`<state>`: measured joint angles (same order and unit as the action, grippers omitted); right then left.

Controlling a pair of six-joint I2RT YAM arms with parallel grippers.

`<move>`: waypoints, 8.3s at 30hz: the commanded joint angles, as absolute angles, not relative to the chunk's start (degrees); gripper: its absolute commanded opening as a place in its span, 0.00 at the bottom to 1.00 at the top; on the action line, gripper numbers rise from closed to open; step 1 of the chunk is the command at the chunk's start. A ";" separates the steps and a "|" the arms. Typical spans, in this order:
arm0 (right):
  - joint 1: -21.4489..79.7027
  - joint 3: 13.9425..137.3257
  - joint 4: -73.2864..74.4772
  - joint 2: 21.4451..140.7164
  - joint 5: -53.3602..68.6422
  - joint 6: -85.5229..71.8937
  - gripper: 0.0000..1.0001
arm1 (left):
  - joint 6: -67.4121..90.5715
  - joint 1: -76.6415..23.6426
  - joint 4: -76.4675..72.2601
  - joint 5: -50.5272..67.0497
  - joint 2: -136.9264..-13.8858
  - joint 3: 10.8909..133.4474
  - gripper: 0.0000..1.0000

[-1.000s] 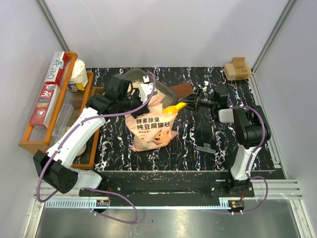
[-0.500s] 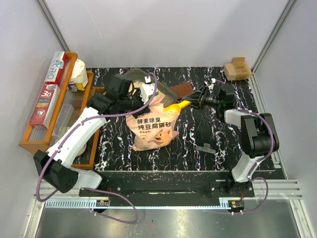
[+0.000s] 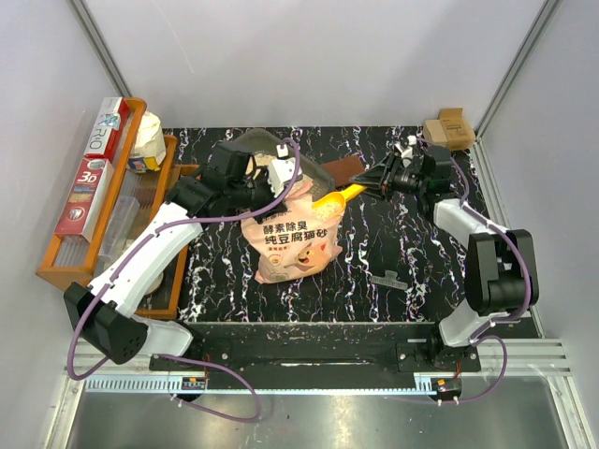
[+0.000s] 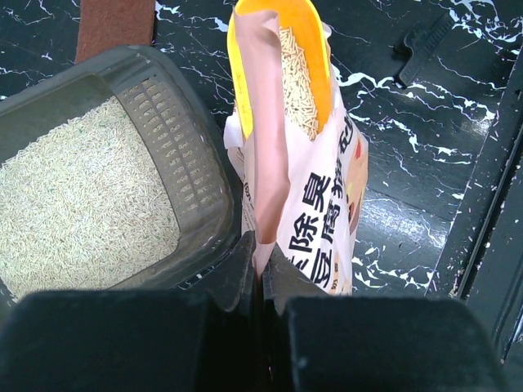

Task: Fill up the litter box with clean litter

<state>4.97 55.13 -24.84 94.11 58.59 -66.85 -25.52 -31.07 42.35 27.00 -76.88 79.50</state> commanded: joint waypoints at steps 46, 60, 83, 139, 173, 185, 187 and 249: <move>1.93 65.64 -35.33 102.56 65.31 -81.91 0.00 | -38.49 -31.64 46.58 18.72 -67.07 74.89 0.00; 5.36 82.60 -33.49 112.84 56.26 -78.93 0.00 | -42.27 -31.64 52.82 20.83 -63.98 70.93 0.00; 20.56 140.97 5.96 143.17 18.12 -41.50 0.00 | -39.81 -31.55 52.91 23.55 -60.21 66.01 0.00; 29.88 103.36 38.50 91.05 46.66 13.80 0.00 | -26.19 -29.09 36.04 27.60 -53.26 63.19 0.00; 39.64 71.55 18.64 88.58 7.83 -8.08 0.00 | -16.26 -29.44 29.62 29.88 -57.48 68.91 0.00; 39.29 68.56 10.29 94.39 16.42 -23.44 0.00 | -13.18 -29.71 26.46 31.64 -60.82 69.43 0.00; 38.94 68.47 7.39 94.83 19.32 -26.35 0.00 | -13.27 -29.71 26.72 31.29 -61.43 69.96 0.00; 12.04 59.15 -38.32 99.84 55.55 -78.84 0.00 | -30.32 -29.27 43.33 24.52 -65.21 72.60 0.00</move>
<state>13.23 57.30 -33.74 100.82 52.56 -75.96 -28.56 -29.26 43.55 25.08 -66.39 70.15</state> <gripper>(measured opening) 0.334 0.049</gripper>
